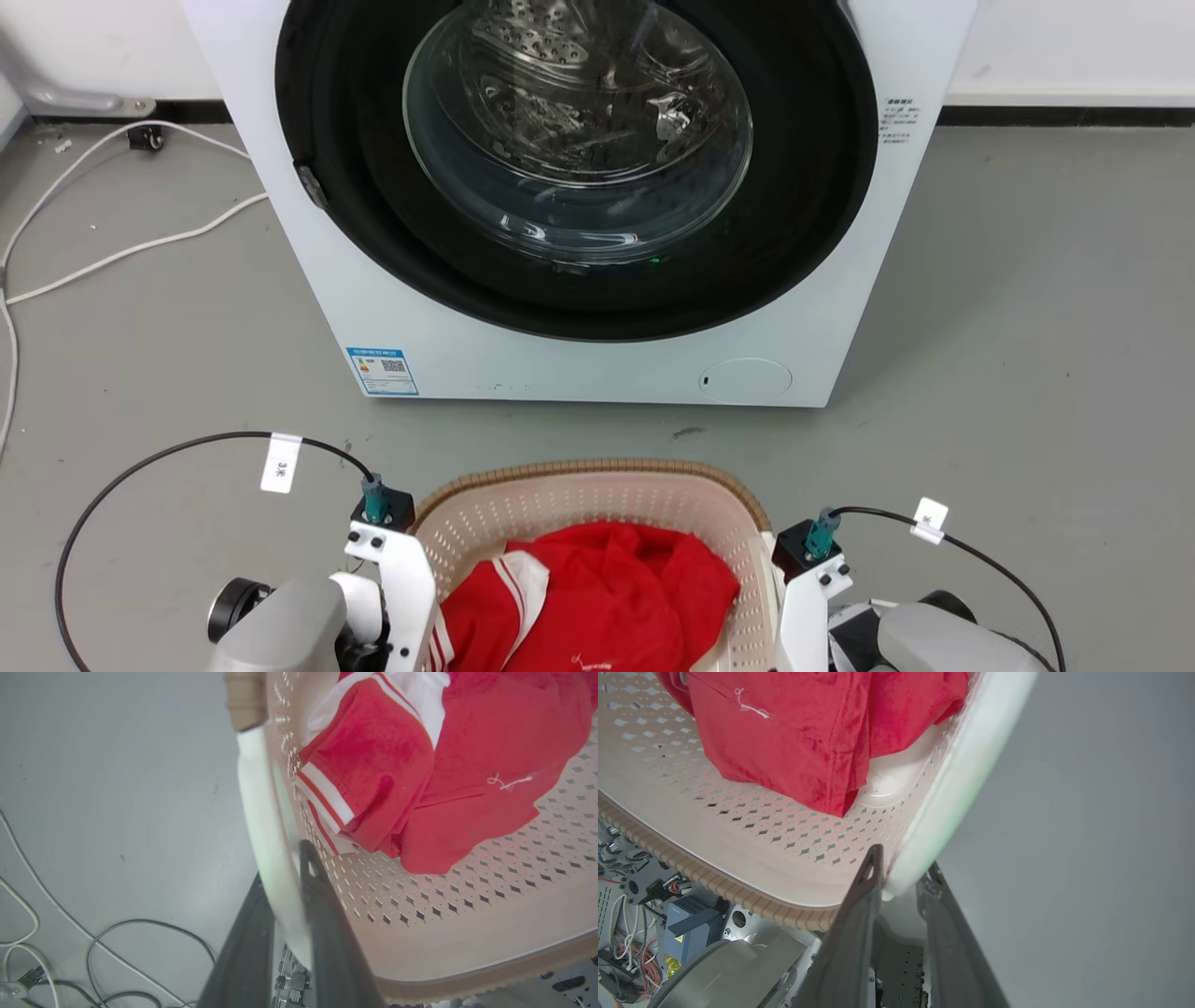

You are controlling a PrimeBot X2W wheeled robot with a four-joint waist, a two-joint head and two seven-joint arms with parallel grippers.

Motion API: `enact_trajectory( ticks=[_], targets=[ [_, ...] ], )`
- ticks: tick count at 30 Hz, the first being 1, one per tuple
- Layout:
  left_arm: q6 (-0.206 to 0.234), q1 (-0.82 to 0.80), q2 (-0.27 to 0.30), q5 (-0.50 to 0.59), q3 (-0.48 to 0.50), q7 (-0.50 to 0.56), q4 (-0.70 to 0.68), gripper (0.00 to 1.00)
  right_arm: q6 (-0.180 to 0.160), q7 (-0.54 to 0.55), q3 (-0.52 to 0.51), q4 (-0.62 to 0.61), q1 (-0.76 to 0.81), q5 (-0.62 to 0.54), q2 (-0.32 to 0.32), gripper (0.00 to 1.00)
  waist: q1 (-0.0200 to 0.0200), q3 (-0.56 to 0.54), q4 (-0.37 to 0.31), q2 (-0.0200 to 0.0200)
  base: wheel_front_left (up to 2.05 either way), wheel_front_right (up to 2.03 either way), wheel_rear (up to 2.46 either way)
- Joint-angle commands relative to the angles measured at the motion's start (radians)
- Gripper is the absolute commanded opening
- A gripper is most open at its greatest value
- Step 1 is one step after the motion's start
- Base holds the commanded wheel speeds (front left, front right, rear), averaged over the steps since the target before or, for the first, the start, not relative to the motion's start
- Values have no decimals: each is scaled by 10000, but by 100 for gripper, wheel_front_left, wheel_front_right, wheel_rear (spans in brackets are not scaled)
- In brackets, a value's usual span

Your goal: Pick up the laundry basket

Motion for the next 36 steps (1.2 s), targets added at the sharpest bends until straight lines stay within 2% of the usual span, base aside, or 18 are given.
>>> enact_trajectory(
  ticks=[1,11,36],
  targets=[
    [-16,81,70,-22,-199,136,-39,0,-3,136,42,-54,70,23,-61,0,1,-37,-6,-1,0,0,0],
    [-16,-125,183,-731,-1185,812,-67,0,-3,973,47,-247,215,176,-128,0,1,-118,-59,-1,0,0,0],
    [-18,-403,194,-2051,-2606,764,130,0,-3,1183,51,-287,119,6,-102,0,1,-164,-117,-1,0,0,0]
  ],
)
